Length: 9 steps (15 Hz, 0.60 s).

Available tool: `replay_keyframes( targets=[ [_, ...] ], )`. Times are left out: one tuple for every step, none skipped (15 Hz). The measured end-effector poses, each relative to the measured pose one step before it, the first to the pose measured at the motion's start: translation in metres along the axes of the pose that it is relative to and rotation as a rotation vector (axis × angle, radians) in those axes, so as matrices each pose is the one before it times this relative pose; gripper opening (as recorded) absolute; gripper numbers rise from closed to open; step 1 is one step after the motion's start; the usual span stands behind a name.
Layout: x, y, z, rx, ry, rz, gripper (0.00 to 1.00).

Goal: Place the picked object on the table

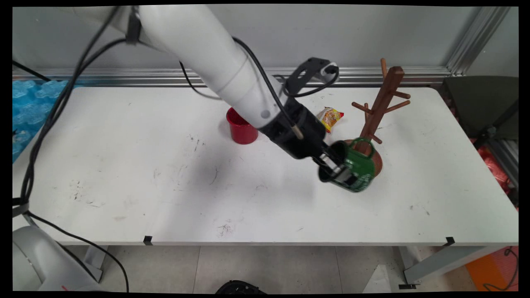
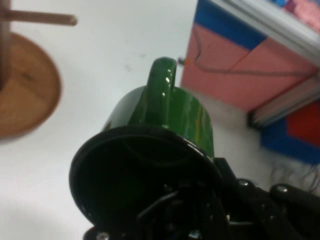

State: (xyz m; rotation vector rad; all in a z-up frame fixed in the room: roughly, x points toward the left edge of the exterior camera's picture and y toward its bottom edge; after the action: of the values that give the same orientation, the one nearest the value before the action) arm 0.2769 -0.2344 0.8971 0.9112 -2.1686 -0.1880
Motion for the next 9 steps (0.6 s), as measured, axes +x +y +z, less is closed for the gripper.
replay_keyframes(
  targets=[
    [0.0018, -0.0006, -0.00575, 0.02124, -0.02371, 0.01626, 0.0],
    [0.00195, -0.00117, -0.00675, 0.02599, -0.02661, 0.01805, 0.0],
    [0.00179, -0.00139, -0.00599, 0.02459, -0.02708, 0.01951, 0.0],
    [0.00142, -0.00164, -0.00465, 0.02063, -0.0227, 0.0163, 0.0],
    [0.00143, -0.00256, -0.00494, 0.02535, -0.03065, 0.0192, 0.0],
    [0.00145, -0.00325, -0.00427, 0.02548, -0.03258, 0.01922, 0.0],
    [0.00071, -0.00307, -0.00325, 0.02201, -0.0283, 0.01453, 0.0],
    [0.00045, -0.00212, -0.00166, 0.014, -0.02018, 0.01029, 0.0],
    [0.00049, -0.00331, -0.00223, 0.01955, -0.02952, 0.01425, 0.0]
  ],
)
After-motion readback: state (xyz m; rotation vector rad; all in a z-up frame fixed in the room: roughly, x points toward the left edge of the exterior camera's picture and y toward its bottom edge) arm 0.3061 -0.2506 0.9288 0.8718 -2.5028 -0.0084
